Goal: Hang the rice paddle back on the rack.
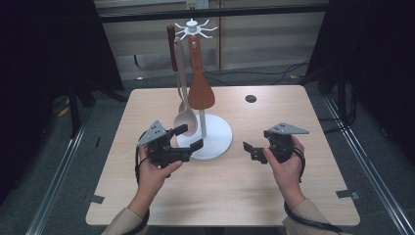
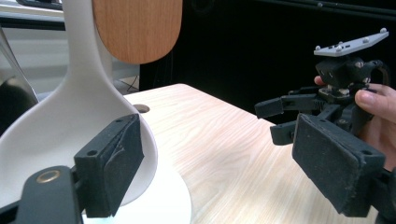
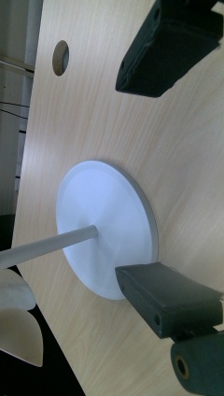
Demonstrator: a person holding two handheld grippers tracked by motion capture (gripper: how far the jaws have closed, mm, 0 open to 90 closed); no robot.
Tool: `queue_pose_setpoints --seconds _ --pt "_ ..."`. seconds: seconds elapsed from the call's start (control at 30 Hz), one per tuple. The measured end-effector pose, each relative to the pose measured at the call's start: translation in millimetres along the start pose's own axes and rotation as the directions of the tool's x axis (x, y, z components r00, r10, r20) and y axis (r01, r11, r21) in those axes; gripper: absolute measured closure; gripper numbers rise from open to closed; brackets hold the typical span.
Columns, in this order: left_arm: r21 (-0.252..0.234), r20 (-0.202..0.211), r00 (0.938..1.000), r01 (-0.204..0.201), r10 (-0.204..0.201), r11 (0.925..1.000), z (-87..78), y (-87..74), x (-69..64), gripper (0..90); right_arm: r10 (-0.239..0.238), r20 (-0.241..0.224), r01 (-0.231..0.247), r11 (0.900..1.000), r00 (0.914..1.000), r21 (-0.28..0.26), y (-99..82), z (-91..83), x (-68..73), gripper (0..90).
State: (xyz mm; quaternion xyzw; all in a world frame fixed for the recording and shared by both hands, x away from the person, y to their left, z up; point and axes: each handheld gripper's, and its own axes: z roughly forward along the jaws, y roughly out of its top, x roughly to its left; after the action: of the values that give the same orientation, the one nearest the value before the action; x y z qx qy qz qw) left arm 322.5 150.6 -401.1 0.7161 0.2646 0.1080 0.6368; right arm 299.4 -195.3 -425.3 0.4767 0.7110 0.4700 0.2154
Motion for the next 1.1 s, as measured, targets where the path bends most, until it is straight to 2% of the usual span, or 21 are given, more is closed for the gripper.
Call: queue_pose_setpoints --seconds 0.4,0.47,0.6,0.63,0.7,0.83,0.9,0.93,1.1 --pt "0.040 0.006 0.9998 -0.021 0.020 0.9990 2.6 -9.7 -5.7 14.1 -0.001 -0.005 0.001 1.0000 1.0000 -0.001 0.3 -0.3 0.2 9.6" --pt "0.057 0.003 0.9992 -0.039 0.039 0.9976 2.1 -11.4 -6.4 13.9 -0.003 -0.006 0.003 1.0000 1.0000 -0.004 0.5 -0.4 0.1 9.6" --pt "0.054 0.001 0.9994 -0.036 0.036 0.9979 1.5 -13.0 -7.1 13.7 -0.005 -0.007 0.005 1.0000 1.0000 -0.002 0.7 -0.3 0.9 9.6" --pt "0.063 -0.001 0.9990 -0.045 0.045 0.9970 0.4 -13.3 -6.3 13.7 -0.006 -0.008 0.006 1.0000 0.9999 -0.001 0.8 -0.5 1.1 9.6" --pt "0.054 0.000 0.9994 -0.036 0.036 0.9979 0.0 -14.6 -7.0 13.4 -0.008 -0.011 0.008 1.0000 0.9999 -0.001 0.8 -0.4 1.6 9.6" --pt "0.063 -0.009 0.9986 -0.052 0.053 0.9967 -1.7 -14.8 -6.4 13.0 -0.016 -0.011 0.016 0.9999 0.9998 0.001 -0.2 0.0 0.6 9.6" --pt "0.066 -0.040 0.9979 -0.048 0.050 0.9967 -4.3 -16.3 -4.9 12.9 -0.014 -0.009 0.014 0.9999 0.9999 0.007 -1.6 0.6 0.4 9.6" --pt "0.070 -0.036 0.9975 -0.058 0.061 0.9958 -4.9 -16.6 -3.5 13.0 -0.016 -0.011 0.016 0.9998 0.9998 0.009 -1.9 0.6 0.3 9.6" --pt "0.069 -0.036 0.9975 -0.058 0.061 0.9959 -5.8 -16.9 -1.8 12.9 -0.024 -0.022 0.024 0.9996 0.9995 0.016 -2.5 1.7 1.4 9.6"
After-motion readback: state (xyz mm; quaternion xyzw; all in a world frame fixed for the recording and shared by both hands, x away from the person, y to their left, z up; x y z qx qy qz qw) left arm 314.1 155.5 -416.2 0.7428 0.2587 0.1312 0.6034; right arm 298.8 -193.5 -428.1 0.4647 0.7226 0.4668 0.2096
